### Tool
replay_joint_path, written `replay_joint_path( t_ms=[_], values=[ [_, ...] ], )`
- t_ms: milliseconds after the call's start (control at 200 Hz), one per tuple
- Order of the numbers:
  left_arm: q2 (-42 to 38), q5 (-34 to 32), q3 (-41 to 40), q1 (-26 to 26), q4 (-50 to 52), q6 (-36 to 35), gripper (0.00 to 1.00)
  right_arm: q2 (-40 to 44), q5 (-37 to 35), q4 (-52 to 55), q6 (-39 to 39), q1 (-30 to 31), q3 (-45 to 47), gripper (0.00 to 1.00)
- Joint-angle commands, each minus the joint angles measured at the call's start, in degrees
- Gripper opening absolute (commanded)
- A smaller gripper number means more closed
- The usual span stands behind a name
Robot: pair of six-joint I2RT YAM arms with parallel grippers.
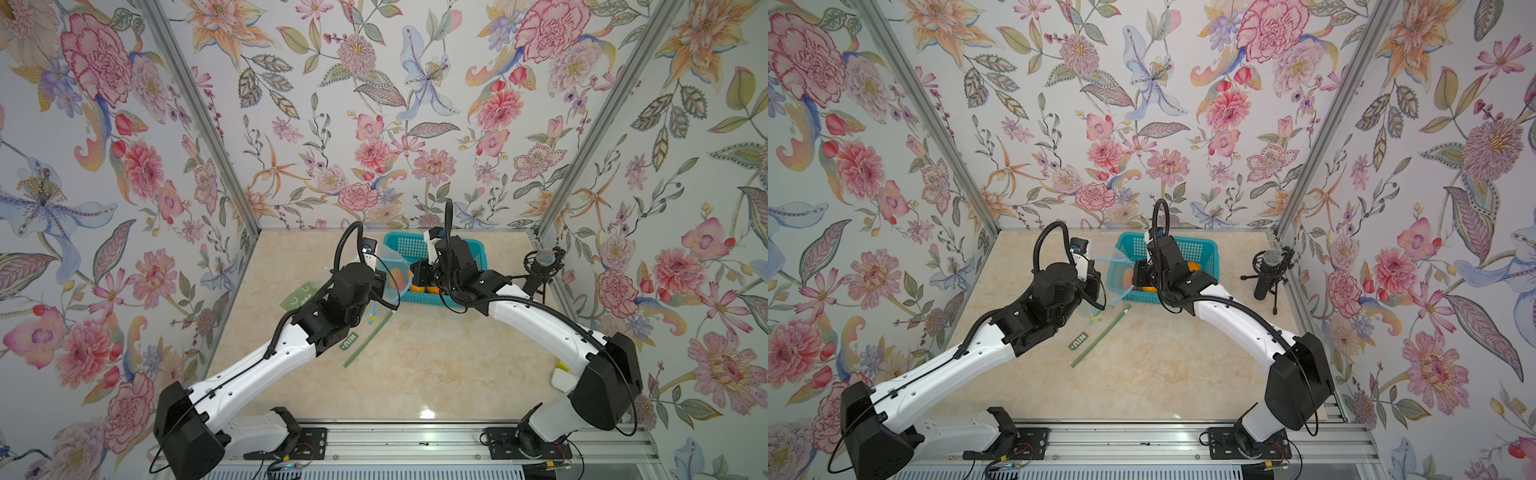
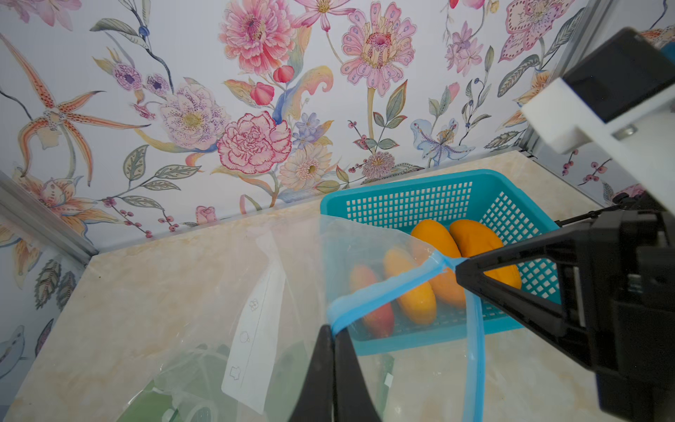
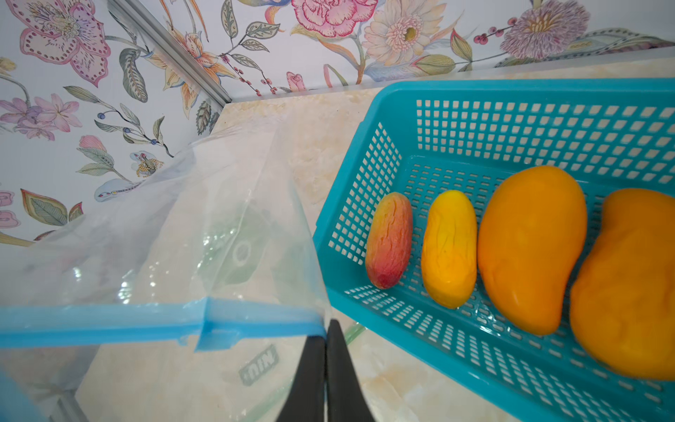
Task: Place the mango in a zip-top bag and seal the zipper
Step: Open the zipper of the food storage bag.
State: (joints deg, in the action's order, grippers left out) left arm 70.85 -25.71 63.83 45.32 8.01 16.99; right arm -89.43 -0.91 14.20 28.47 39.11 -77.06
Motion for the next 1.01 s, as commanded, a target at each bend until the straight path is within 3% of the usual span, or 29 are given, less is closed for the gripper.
replay_joint_path(
  t_ms=[0, 95, 255, 490, 701, 1001],
  values=[
    [0.8, -10.9, 5.5, -0.4, 3.9, 1.9, 0.0, -1.7, -0.6, 4.0, -3.5, 0.4, -4.2, 0.27],
    [1.7, -9.2, 6.1, -0.7, 4.2, 3.6, 0.0, -2.2, 2.1, 3.1, -2.5, 2.0, -5.4, 0.67],
    [2.0, -3.7, 5.4, -3.3, 3.7, 5.7, 0.0, -1.8, 8.5, -1.7, 1.9, 2.4, -3.2, 0.89],
    [1.7, 5.3, 2.0, -7.5, 0.8, 8.0, 0.0, -5.7, 9.8, -2.9, 3.9, 3.2, -5.5, 0.91],
    [1.6, 11.1, 0.8, -9.7, 0.3, 9.7, 0.0, -9.3, 5.0, -1.9, 5.8, 2.9, -6.9, 0.91],
    [4.7, 19.6, 4.4, -14.1, 4.2, 9.7, 0.0, -10.3, 2.4, 0.7, 6.5, -1.6, -4.9, 0.79]
  ],
)
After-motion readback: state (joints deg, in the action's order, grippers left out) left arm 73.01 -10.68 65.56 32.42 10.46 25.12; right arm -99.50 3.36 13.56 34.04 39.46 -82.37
